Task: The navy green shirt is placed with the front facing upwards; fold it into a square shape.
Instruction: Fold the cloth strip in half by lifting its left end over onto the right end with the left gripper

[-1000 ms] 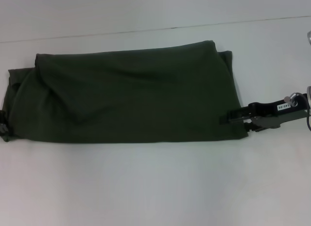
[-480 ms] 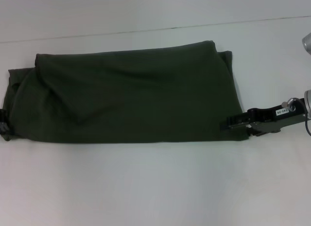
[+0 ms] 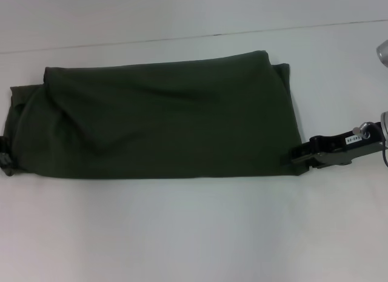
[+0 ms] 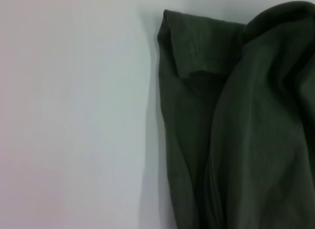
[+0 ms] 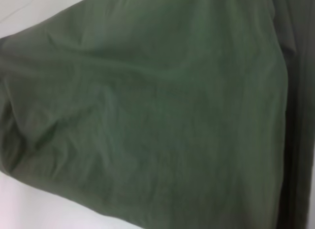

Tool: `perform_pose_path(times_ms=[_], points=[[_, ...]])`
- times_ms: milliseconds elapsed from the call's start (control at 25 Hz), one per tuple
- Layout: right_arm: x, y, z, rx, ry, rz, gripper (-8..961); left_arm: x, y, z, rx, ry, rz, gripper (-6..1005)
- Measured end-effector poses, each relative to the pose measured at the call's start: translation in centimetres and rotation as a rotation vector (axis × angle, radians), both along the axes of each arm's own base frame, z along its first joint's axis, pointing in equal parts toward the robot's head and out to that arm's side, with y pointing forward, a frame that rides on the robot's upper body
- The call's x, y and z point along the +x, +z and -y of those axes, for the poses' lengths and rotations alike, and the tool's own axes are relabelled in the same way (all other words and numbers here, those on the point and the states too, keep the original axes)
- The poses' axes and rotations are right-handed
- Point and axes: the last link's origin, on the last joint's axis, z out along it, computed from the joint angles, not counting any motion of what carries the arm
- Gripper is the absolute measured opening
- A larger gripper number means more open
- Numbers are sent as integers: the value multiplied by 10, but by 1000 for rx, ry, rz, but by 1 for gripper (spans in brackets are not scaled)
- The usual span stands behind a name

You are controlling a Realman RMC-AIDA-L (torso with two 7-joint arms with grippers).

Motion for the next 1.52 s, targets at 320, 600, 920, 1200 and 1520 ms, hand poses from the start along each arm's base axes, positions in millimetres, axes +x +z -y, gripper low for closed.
perform_pose_path(times_ms=[320, 600, 920, 1200, 1520], points=[[-1, 1, -1, -11, 5, 14, 513, 0, 0, 0, -3, 1, 2, 30], [0, 1, -1, -16, 1, 23, 256, 0, 0, 1, -4, 2, 2, 30], [1, 5, 3, -43, 0, 22, 15, 2, 1, 11, -63, 15, 25, 30], [2, 13, 12, -122, 4, 46, 14, 6, 7, 33, -188, 28, 72, 30], [2, 20, 25, -210, -3, 92, 15, 6, 11, 57, -329, 48, 97, 29]])
